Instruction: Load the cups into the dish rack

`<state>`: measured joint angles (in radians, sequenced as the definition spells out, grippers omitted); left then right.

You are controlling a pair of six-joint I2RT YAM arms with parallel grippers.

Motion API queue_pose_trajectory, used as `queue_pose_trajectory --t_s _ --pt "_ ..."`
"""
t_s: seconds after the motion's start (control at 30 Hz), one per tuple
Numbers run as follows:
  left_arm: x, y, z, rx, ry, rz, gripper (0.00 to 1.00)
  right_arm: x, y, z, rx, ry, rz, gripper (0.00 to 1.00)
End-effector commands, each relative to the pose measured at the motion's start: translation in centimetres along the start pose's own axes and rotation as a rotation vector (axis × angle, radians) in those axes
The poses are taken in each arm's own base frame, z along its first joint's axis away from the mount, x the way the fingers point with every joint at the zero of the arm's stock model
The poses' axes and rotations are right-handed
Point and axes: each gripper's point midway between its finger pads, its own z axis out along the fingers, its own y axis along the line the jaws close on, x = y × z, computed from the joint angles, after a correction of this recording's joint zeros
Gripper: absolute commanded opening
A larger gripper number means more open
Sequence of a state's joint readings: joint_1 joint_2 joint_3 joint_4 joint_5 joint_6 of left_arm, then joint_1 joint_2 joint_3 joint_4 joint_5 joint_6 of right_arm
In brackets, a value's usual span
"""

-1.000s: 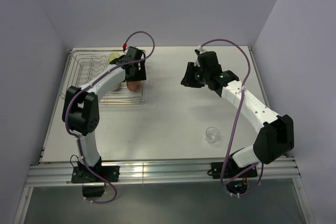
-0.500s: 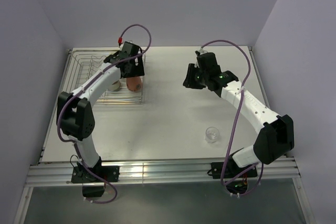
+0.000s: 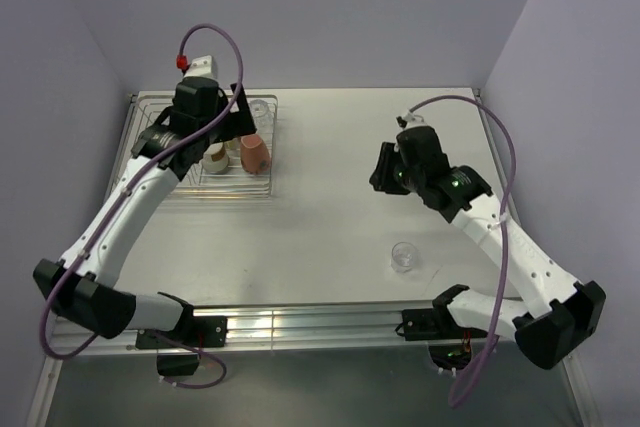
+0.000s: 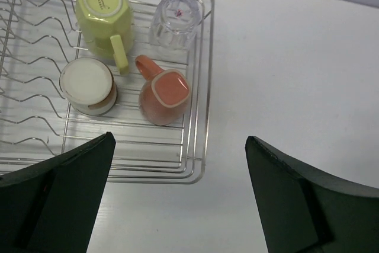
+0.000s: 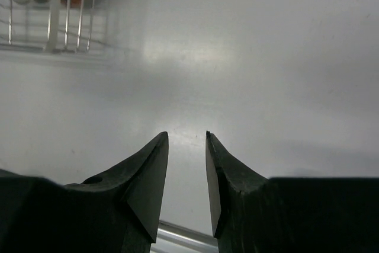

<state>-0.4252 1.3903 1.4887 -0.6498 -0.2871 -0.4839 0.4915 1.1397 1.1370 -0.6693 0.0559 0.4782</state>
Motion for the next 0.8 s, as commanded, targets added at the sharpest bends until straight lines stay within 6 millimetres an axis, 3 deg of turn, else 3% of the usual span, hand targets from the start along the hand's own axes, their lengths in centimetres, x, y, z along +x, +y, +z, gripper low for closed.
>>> queue_pose_trajectory --t_s 0.0,0.17,0.3,0.5,0.77 --pt "-1.2 -1.7 -2.2 0.12 -0.051 -0.023 0.99 5.7 -2.2 -0.9 0.092 0.124 -0.006 0.39" --pt "-1.8 -2.1 -3.8 0.17 -0.082 -0.03 0.99 11.2 -2.0 -1.9 0.103 0.217 0.019 0.39" --pt "-1.6 -2.6 -4.6 0.216 -0.079 -0.027 0.99 14.2 -3.7 -2.0 0.17 0.263 0.055 0.39" --pt "-1.2 -2.2 -5.2 0.22 -0.084 -0.027 0.99 16.4 -6.3 -2.0 0.261 0.266 0.091 0.4" --pt "-0.9 -2.4 -5.4 0.243 -0.08 -0.026 0.99 18.4 -7.9 -1.2 0.308 0.273 0.129 0.4"
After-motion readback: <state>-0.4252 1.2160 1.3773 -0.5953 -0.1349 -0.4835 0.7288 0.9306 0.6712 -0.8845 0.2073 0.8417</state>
